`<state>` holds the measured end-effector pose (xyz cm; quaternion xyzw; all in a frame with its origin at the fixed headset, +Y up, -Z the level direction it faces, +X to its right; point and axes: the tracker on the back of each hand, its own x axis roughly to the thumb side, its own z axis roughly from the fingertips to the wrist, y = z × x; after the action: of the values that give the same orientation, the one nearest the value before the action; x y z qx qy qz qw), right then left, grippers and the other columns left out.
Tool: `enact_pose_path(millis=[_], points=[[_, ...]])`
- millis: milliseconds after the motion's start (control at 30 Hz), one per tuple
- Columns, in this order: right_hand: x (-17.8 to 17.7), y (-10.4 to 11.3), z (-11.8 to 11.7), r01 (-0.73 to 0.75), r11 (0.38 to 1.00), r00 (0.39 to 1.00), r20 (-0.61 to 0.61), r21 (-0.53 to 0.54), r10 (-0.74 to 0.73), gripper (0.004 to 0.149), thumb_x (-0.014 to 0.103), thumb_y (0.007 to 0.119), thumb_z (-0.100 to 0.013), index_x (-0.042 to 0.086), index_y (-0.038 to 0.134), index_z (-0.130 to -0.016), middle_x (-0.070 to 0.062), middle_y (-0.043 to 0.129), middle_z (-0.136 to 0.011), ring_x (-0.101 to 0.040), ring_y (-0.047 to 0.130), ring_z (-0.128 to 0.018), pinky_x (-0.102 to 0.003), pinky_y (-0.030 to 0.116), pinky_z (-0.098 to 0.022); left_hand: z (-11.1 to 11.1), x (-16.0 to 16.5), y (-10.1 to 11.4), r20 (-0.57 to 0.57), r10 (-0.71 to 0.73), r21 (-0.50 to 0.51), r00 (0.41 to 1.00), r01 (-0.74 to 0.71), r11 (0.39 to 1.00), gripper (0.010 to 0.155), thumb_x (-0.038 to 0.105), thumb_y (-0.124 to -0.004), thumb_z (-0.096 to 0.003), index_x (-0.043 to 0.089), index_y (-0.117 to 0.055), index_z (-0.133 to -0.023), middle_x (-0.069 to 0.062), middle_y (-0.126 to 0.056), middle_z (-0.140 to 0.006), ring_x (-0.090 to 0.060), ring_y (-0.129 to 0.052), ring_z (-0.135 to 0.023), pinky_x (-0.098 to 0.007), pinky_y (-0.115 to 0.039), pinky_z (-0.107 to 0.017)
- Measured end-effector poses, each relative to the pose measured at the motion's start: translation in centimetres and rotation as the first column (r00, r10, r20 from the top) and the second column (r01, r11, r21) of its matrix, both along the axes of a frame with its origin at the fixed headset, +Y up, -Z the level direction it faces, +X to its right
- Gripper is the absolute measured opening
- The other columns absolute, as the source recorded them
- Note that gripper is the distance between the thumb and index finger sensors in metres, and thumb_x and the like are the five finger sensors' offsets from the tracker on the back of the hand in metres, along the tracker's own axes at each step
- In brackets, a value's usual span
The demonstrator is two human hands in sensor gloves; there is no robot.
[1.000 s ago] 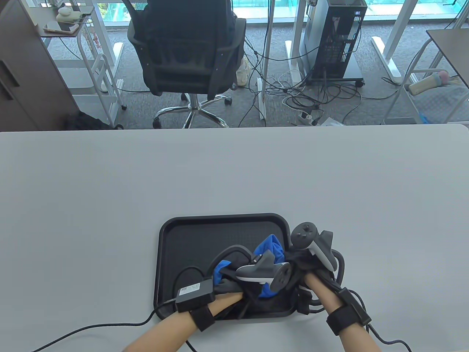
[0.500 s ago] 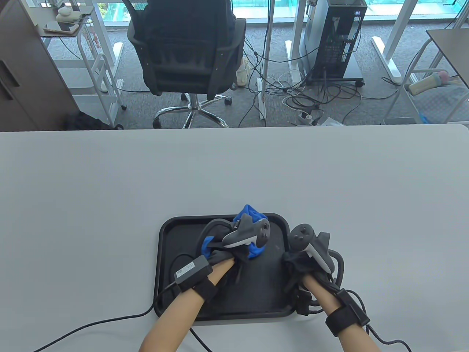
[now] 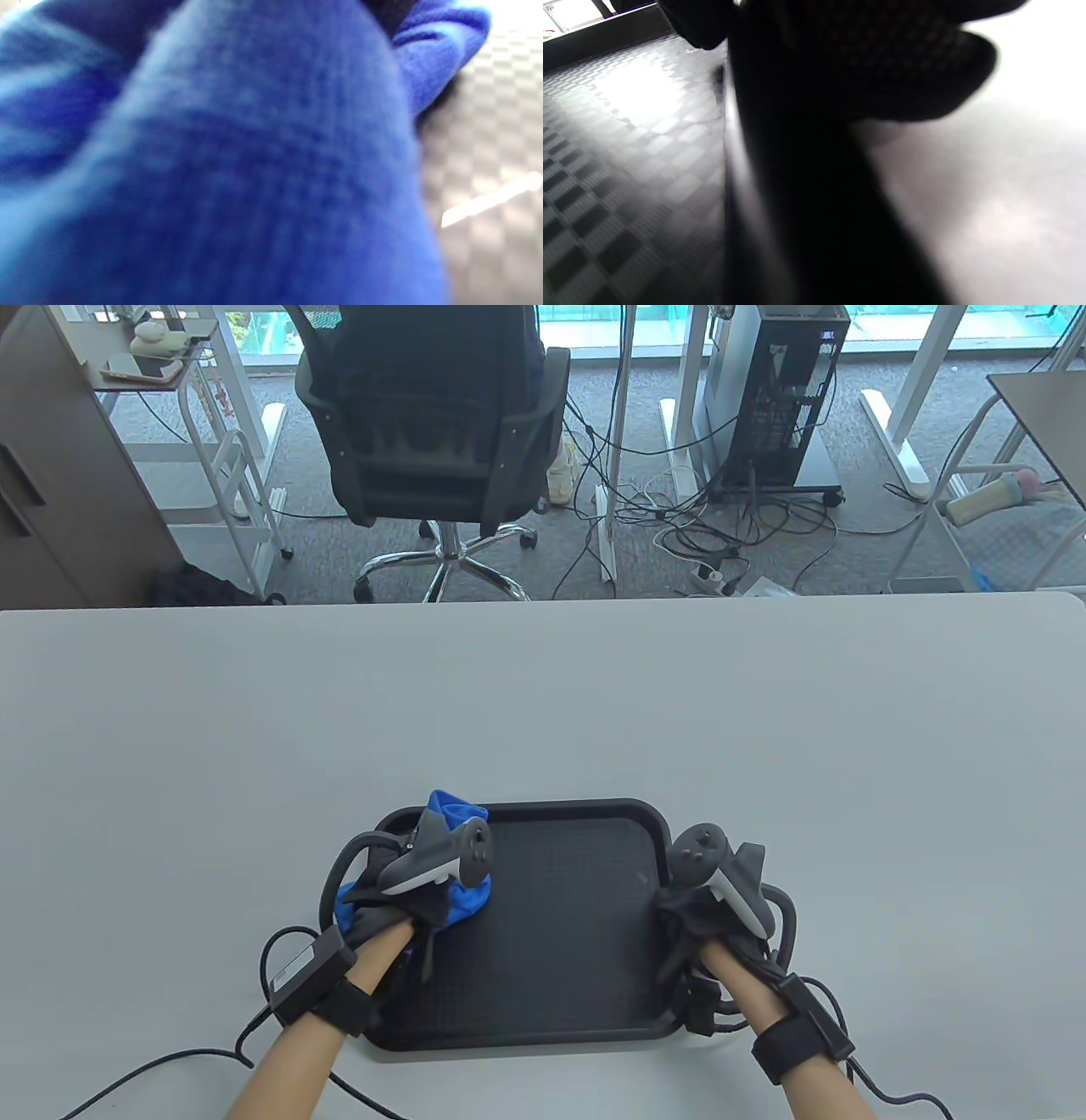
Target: Wipe the tray with a rectangular towel
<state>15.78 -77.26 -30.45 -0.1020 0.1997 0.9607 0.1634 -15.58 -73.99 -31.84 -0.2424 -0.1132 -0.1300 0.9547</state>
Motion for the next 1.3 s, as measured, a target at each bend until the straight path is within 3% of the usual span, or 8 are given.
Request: enact_pose_path(millis=[300, 633, 1000, 1300], points=[[-0.1, 0.0, 0.0, 0.004, 1.0, 1.0, 0.001, -0.007, -0.004, 0.046, 0.04, 0.074, -0.047, 0.003, 0.072, -0.074, -0.011, 0.092, -0.036, -0.02, 0.097, -0.013, -0.035, 0.084, -0.004, 5.1, -0.8, 0.2, 0.166, 0.04, -0.098, 0.985, -0.024, 0.995, 0.059, 0.03, -0.08, -0.0478, 0.026, -0.059, -0.103, -0.009, -0.062, -0.109, -0.024, -0.086, -0.08, -0.052, -0.069, -0.065], [-0.1, 0.1, 0.0, 0.001, 1.0, 1.0, -0.003, -0.008, -0.001, 0.045, 0.039, 0.074, -0.047, 0.003, 0.072, -0.075, -0.012, 0.092, -0.036, -0.021, 0.097, -0.013, -0.035, 0.084, -0.004, 9.4, 4.9, 0.2, 0.431, 0.038, -0.112, 0.902, 0.012, 0.994, 0.059, 0.032, -0.079, -0.0479, 0.025, -0.059, -0.103, -0.01, -0.063, -0.108, -0.021, -0.088, -0.079, -0.05, -0.071, -0.065], [-0.2, 0.1, 0.0, 0.003, 1.0, 1.0, -0.009, -0.008, -0.003, 0.045, 0.04, 0.074, -0.048, 0.003, 0.072, -0.075, -0.012, 0.092, -0.036, -0.021, 0.097, -0.013, -0.035, 0.084, -0.004, 8.5, 14.0, 0.0, 0.53, 0.08, -0.105, 0.844, -0.028, 0.994, 0.059, 0.032, -0.078, -0.0482, 0.025, -0.059, -0.103, -0.01, -0.063, -0.108, -0.021, -0.087, -0.079, -0.051, -0.071, -0.065], [-0.2, 0.0, 0.0, -0.002, 1.0, 1.0, -0.014, -0.01, 0.001, 0.045, 0.039, 0.073, -0.048, 0.004, 0.071, -0.076, -0.012, 0.092, -0.037, -0.021, 0.096, -0.014, -0.036, 0.083, -0.005, 5.5, 17.9, -0.1, 0.482, 0.061, -0.063, 0.874, -0.035, 0.997, 0.058, 0.031, -0.078, -0.0488, 0.028, -0.057, -0.103, -0.007, -0.061, -0.11, -0.022, -0.085, -0.081, -0.052, -0.068, -0.066]])
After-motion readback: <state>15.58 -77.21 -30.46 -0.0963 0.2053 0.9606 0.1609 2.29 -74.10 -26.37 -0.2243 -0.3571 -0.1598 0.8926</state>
